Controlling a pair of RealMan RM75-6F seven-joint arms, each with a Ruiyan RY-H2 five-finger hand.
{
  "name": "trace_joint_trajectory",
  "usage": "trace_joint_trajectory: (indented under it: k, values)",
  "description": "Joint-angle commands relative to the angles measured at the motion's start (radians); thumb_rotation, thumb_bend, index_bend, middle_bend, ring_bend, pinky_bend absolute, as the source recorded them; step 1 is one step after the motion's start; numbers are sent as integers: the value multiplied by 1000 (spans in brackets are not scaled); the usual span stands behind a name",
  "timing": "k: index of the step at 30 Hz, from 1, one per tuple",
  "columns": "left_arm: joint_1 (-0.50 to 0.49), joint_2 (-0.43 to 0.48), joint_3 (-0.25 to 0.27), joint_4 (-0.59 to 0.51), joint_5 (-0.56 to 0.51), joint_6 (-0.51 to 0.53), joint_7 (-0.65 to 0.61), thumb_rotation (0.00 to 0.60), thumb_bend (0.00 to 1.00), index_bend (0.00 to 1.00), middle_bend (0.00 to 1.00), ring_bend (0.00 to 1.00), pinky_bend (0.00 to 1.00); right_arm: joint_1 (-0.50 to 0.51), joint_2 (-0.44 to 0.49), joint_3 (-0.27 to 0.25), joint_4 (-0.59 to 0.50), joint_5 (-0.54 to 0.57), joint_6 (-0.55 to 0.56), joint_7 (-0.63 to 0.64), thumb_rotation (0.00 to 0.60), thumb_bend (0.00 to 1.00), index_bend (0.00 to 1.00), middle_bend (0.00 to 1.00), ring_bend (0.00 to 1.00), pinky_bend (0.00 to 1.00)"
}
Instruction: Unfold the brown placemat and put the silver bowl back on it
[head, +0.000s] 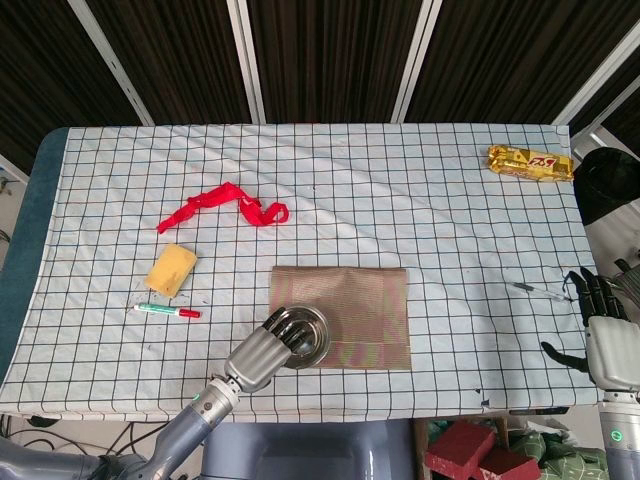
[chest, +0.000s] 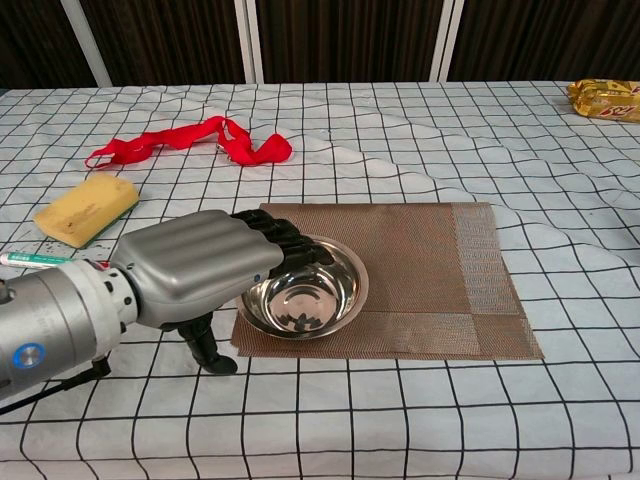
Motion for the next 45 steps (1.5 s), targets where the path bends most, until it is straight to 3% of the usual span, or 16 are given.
trace_joint_trajectory:
  k: [1,17,28,34,45]
  values:
    - [-8,-7,4,6,-8,6,1,600,72,95,83,18,56,0,0,0,-1,1,0,1,600,45,0,0,0,158]
    - [-34,-9,32,-1,-14,41,-9,600,72,116,87,18,57,0,2,-2,-6,-1,-1,2,600,46,0,0,0,158]
    - [-50,-18,48,18,-33,56,-6,600,98,203,176,21,56,0,4,-2,-8,0,-2,4,600,48,0,0,0,158]
    - [-61,-36,51,51,-43,58,-8,600,138,288,266,45,57,1,5,-1,-9,4,-5,5,600,48,0,0,0,158]
    - [-66,-89,61,148,26,89,-58,600,362,570,594,170,123,2,8,0,-14,11,-10,9,600,50,22,0,0,158]
